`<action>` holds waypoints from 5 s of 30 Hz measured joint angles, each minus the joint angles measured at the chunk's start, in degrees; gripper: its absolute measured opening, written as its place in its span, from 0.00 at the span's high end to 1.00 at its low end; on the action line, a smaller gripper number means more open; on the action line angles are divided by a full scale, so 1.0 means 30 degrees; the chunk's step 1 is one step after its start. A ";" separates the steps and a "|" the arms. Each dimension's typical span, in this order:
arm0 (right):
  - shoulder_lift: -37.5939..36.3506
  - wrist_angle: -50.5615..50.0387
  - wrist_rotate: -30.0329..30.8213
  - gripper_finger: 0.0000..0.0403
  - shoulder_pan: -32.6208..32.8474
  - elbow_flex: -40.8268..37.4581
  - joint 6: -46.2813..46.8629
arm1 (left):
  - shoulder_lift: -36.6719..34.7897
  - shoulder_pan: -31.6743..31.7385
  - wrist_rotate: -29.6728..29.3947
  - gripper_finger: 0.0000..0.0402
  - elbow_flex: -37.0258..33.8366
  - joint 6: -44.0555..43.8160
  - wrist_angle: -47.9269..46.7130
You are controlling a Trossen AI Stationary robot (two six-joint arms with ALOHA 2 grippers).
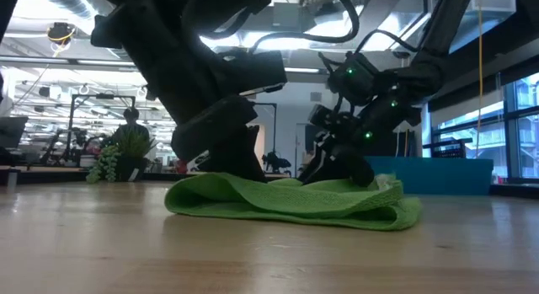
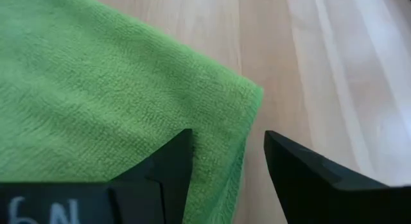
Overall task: Roll microfiber towels into tight, uniform cylinder then place into a basket
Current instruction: Fold the green microfiber cloth, then roll the green micro fiber cloth
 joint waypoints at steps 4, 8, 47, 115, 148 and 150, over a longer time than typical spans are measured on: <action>-0.0631 -0.0026 0.0294 0.52 -0.0022 -0.0029 -0.0812 | -0.0129 -0.0063 -0.0333 0.78 -0.0042 0.0100 0.0086; -0.2419 -0.1284 0.0384 0.52 0.0152 0.0373 -0.0874 | -0.0947 -0.0101 -0.0821 0.78 -0.0055 0.1187 0.0177; 0.0368 -0.2117 0.2365 0.58 1.3132 0.0583 0.1997 | -0.2881 -0.3135 -0.1632 0.78 -0.0040 0.0000 -0.2104; -0.5381 -0.9213 1.6855 0.99 0.6294 0.0495 0.9543 | -0.2903 -0.2377 -0.1596 0.78 -0.0026 0.0579 -0.2140; -0.6963 -1.5294 0.9503 0.51 0.4299 0.2687 1.1926 | -0.2903 0.0106 -0.2641 0.78 -0.0026 0.0489 -0.1833; -0.6980 -1.5399 0.7722 0.51 0.4200 0.2595 1.1341 | -0.2903 0.1194 -0.2663 0.78 -0.0026 0.0648 -0.1783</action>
